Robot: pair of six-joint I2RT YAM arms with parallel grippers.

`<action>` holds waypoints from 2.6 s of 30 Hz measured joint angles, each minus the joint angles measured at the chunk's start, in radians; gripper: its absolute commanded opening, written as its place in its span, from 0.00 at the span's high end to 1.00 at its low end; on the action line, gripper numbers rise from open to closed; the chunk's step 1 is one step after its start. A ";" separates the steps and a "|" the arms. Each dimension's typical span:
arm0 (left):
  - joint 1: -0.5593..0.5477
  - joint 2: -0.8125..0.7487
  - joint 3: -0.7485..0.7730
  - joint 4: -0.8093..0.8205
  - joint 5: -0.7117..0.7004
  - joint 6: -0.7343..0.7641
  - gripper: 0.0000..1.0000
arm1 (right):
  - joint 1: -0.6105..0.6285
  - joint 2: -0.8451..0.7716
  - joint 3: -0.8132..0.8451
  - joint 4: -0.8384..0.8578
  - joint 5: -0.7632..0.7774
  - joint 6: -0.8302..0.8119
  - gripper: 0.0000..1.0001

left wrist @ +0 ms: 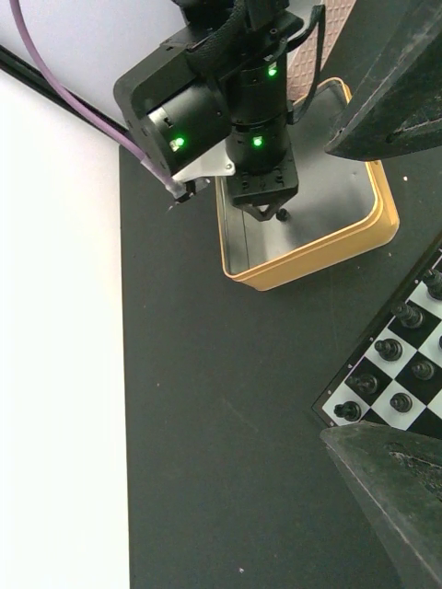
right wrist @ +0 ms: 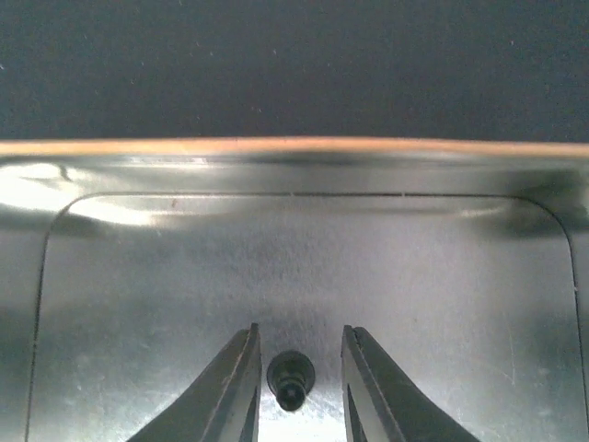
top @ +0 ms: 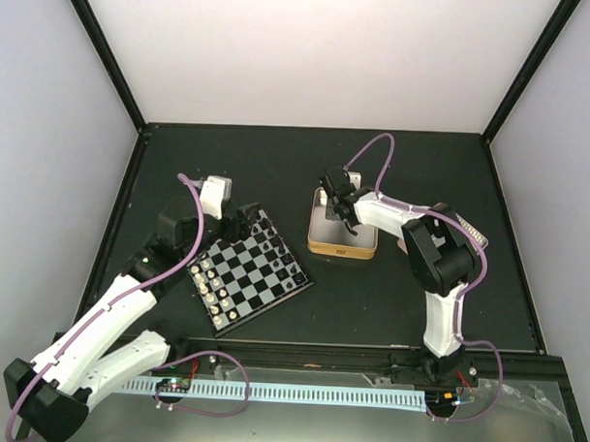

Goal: Set up the chess pieces on the board
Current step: Pick up the chess piece from the storage box, then place the chess piece on the chessboard.

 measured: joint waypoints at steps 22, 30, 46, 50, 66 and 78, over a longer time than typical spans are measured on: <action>0.000 0.000 -0.005 -0.001 0.000 0.000 0.20 | -0.021 0.071 0.062 -0.042 -0.047 0.001 0.99; 0.000 0.000 -0.005 -0.001 -0.007 0.000 0.20 | -0.021 0.048 0.062 -0.061 -0.048 -0.004 0.99; 0.001 -0.105 -0.018 -0.012 -0.169 -0.030 0.19 | 0.199 -0.101 0.172 -0.109 -0.176 -0.056 0.98; 0.001 -0.156 -0.031 -0.023 -0.250 -0.054 0.18 | 0.313 -0.099 0.219 -0.109 -0.189 -0.105 0.97; 0.001 -0.238 -0.056 -0.041 -0.417 -0.103 0.17 | 0.458 0.032 0.253 -0.163 -0.207 -0.239 0.97; 0.001 -0.238 -0.057 -0.045 -0.423 -0.109 0.17 | 0.463 0.090 0.253 -0.187 -0.211 -0.251 0.96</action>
